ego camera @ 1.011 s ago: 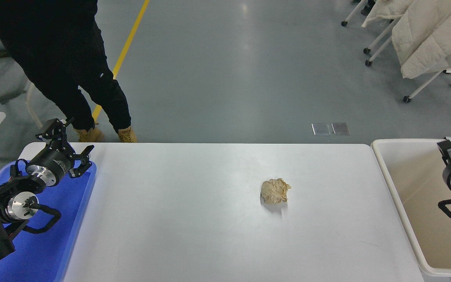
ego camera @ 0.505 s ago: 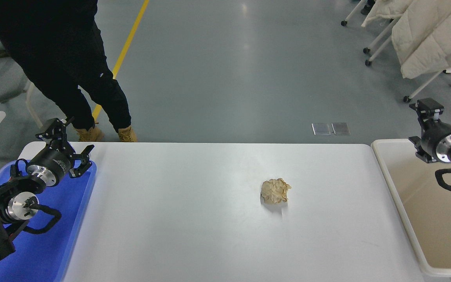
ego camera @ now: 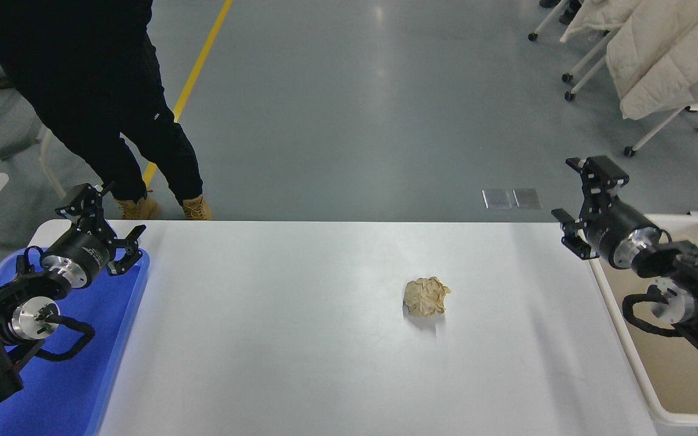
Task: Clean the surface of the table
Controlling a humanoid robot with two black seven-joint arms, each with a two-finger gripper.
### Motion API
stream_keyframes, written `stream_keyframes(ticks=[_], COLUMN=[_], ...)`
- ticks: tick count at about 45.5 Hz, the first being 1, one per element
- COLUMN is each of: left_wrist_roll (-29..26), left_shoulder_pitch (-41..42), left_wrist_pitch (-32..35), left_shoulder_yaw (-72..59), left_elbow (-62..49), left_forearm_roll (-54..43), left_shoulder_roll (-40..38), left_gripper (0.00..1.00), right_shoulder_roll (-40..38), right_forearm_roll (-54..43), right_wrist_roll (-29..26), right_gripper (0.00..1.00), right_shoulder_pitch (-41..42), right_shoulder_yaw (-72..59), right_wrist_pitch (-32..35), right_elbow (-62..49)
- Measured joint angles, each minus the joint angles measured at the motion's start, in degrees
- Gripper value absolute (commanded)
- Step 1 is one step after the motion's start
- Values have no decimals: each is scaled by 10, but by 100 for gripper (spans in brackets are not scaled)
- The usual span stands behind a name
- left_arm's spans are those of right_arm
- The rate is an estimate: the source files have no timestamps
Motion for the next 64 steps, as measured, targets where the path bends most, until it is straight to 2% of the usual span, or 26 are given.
stream_keyframes(ticks=[12,21,30,40,55,64], left_wrist_roll=[0,0,0,0,0,0], left_shoulder_pitch=[0,0,0,-1,0,0], left_wrist_pitch=[0,0,0,0,0,0], left_shoulder_yaw=[0,0,0,0,0,0], left_elbow=[0,0,0,0,0,0], left_forearm_roll=[0,0,0,0,0,0], left_shoulder_roll=[0,0,0,0,0,0], left_gripper=[100,100,100,100,100,100], right_shoulder_roll=[12,-25,-78,-93,-18,43], right_forearm_roll=[-46,-156,-272,-353,-412,-419], right_wrist_roll=[12,18,23,31,34,34], right_gripper=[100,100,100,100,100,100], right_shoulder_pitch=[-27,-28,24,110,243,282], right_shoulder_yaw=[-1,-42,-143,-287,-511,-589], right_wrist_pitch=[2,0,-2,-17,-71,-80], right_elbow=[12,36,59,66,21,-34])
